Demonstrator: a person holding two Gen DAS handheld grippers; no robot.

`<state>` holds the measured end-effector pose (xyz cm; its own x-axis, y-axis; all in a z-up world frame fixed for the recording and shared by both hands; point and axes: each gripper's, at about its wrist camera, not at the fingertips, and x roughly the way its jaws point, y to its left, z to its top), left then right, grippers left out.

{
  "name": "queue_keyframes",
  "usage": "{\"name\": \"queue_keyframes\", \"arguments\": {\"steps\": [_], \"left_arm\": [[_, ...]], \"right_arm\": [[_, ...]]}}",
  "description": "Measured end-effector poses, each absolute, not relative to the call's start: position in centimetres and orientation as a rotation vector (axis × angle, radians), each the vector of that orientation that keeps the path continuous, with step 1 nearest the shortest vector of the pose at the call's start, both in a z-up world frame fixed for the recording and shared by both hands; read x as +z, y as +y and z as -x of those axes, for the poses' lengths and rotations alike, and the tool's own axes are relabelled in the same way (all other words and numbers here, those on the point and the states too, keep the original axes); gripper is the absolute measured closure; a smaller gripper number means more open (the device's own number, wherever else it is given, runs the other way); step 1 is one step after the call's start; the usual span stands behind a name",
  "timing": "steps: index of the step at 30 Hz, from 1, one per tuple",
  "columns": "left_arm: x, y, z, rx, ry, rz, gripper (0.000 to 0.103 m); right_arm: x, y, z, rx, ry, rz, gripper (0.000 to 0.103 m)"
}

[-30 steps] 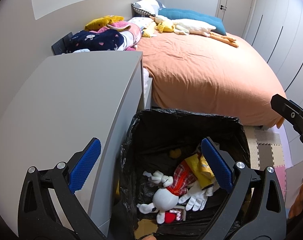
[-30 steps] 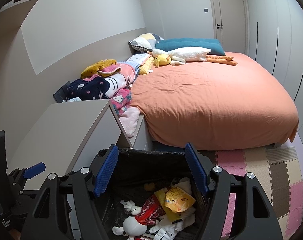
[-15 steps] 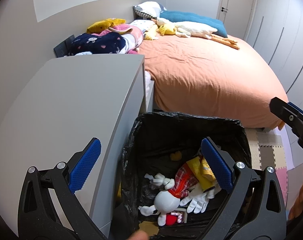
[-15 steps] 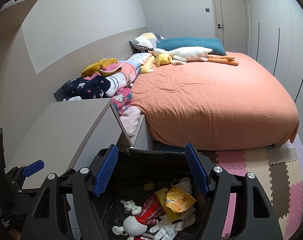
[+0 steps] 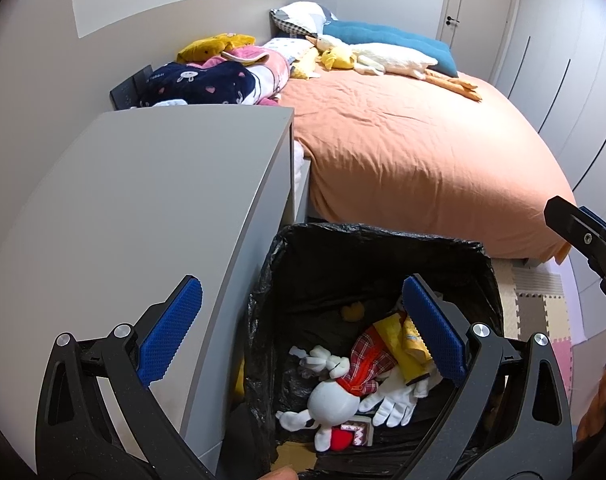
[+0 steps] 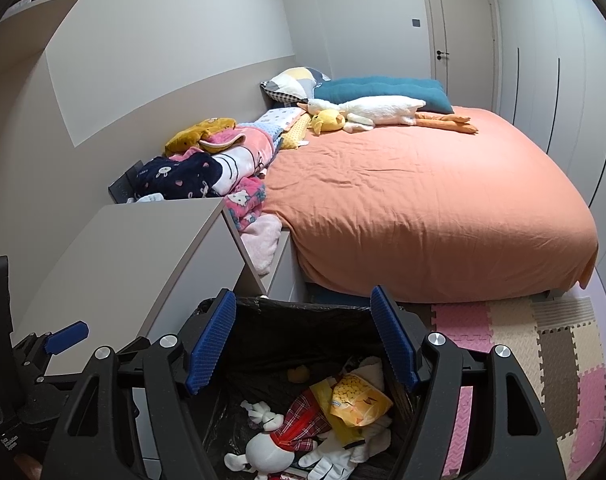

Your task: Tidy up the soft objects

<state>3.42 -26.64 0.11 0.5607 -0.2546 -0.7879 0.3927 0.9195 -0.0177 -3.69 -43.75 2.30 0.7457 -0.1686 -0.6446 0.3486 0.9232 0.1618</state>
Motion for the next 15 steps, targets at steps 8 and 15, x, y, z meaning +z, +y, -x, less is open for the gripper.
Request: {"name": "queue_keyframes", "arguments": {"steps": [8,15], "left_arm": [[0.19,-26.65,-3.35,-0.379,0.894,-0.167,0.006],[0.28,-26.93,-3.18,-0.383,0.887,-0.184,0.006]], "right_arm": [[2.44,-43.75,3.78,-0.287,0.671,-0.282,0.032],[2.49,-43.74,3.78,-0.287,0.671,-0.282,0.032]]}}
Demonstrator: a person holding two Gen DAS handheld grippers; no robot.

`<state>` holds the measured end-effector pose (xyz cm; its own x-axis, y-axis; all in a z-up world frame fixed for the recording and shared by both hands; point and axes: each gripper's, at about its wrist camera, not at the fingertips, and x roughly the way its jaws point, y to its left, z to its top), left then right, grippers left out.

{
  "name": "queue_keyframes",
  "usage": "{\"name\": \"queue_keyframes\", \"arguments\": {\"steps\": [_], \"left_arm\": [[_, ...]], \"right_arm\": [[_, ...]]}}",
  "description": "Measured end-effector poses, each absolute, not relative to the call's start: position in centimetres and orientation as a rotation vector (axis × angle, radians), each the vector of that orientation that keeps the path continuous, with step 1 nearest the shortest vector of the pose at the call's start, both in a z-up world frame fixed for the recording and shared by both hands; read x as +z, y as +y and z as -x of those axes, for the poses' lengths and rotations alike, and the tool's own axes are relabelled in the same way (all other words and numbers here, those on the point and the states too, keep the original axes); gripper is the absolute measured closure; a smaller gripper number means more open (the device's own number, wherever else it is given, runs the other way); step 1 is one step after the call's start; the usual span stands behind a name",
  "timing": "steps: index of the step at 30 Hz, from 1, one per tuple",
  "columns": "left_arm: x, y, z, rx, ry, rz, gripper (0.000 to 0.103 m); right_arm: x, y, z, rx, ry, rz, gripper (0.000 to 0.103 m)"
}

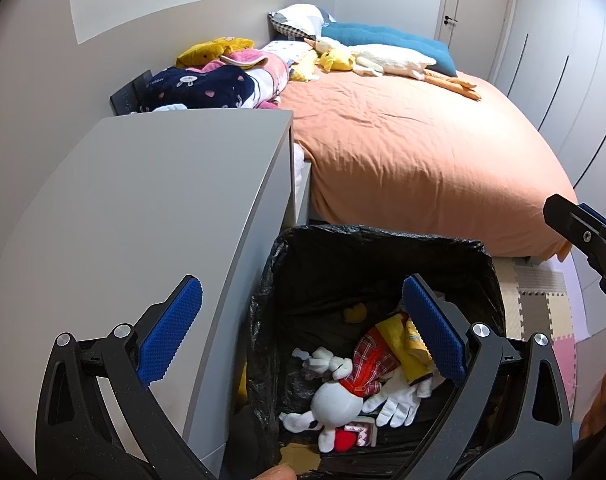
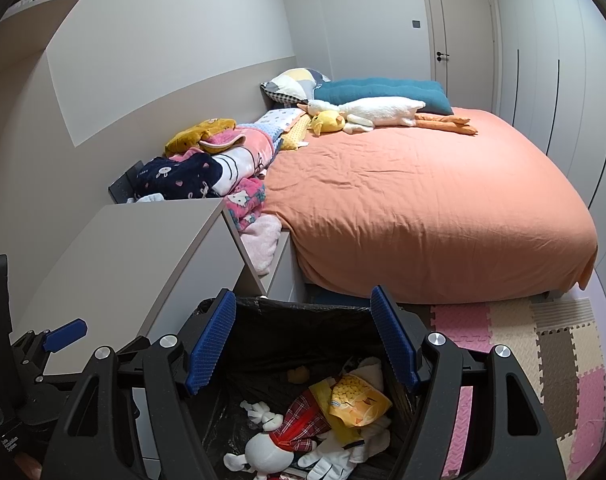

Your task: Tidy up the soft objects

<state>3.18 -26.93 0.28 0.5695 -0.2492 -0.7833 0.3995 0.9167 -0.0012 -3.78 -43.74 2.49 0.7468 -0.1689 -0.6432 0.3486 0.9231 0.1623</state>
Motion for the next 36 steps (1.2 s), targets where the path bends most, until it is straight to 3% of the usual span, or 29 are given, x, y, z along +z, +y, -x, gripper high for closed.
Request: {"name": "queue_keyframes", "arguments": {"steps": [36], "left_arm": [[0.34,-26.93,-2.86,-0.38,0.876,-0.2,0.006]], "right_arm": [[2.58,-43.72,3.91,-0.284,0.671,-0.283,0.032]]}}
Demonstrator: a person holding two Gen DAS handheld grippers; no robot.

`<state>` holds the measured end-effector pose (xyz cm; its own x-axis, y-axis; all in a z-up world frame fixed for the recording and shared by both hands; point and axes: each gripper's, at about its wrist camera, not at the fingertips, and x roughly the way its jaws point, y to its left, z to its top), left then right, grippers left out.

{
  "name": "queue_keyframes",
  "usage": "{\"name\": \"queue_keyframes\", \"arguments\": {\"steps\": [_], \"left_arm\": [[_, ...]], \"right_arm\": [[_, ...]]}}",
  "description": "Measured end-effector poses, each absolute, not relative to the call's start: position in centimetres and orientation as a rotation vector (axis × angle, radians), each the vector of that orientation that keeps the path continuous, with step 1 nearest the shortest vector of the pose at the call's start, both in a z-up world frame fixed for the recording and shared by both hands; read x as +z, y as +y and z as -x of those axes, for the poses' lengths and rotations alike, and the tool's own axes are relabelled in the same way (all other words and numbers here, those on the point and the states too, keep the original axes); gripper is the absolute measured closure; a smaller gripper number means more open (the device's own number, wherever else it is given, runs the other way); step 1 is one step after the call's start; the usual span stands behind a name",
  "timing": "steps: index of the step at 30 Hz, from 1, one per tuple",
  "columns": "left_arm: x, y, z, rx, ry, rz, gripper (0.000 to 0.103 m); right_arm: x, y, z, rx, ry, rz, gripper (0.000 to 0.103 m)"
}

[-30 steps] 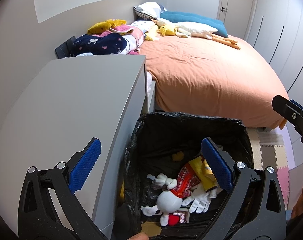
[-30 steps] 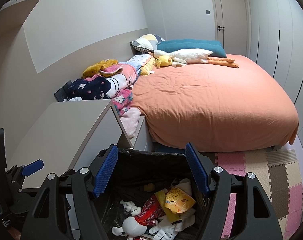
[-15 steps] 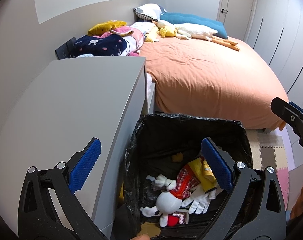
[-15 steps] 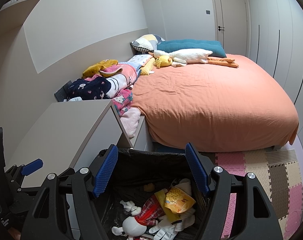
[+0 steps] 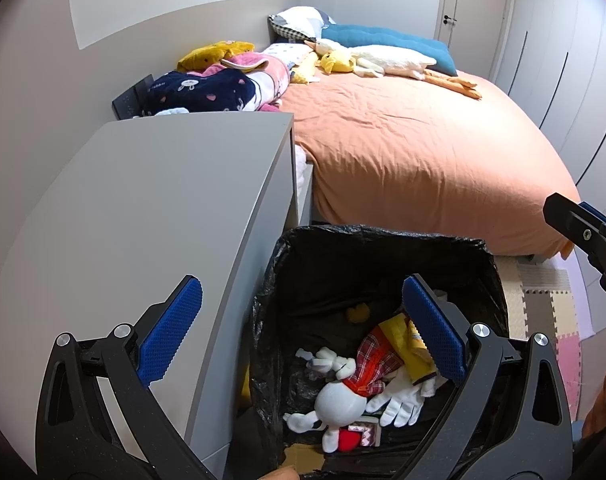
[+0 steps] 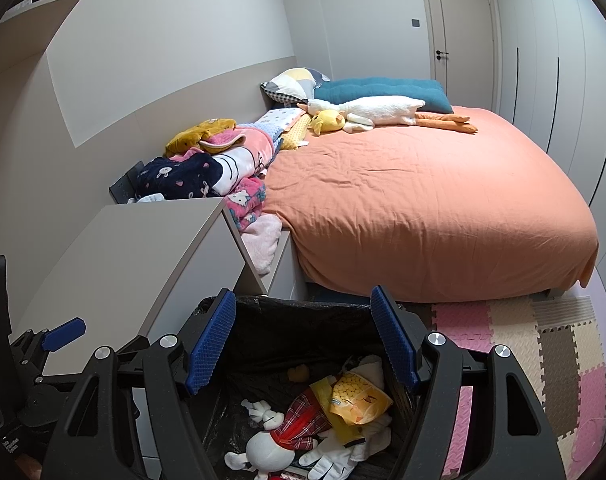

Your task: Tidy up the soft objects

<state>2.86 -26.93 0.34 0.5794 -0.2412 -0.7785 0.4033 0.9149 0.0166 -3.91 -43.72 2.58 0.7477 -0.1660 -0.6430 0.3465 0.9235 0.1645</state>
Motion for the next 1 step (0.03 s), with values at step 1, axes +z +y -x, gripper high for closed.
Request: {"name": "queue_keyframes", "arguments": {"steps": [1], "left_arm": [[0.32,-27.04,-2.8,-0.38,0.876,-0.204,0.006]], "right_arm": [[2.6,-43.74,3.94,-0.284,0.671,-0.283,0.032]]}}
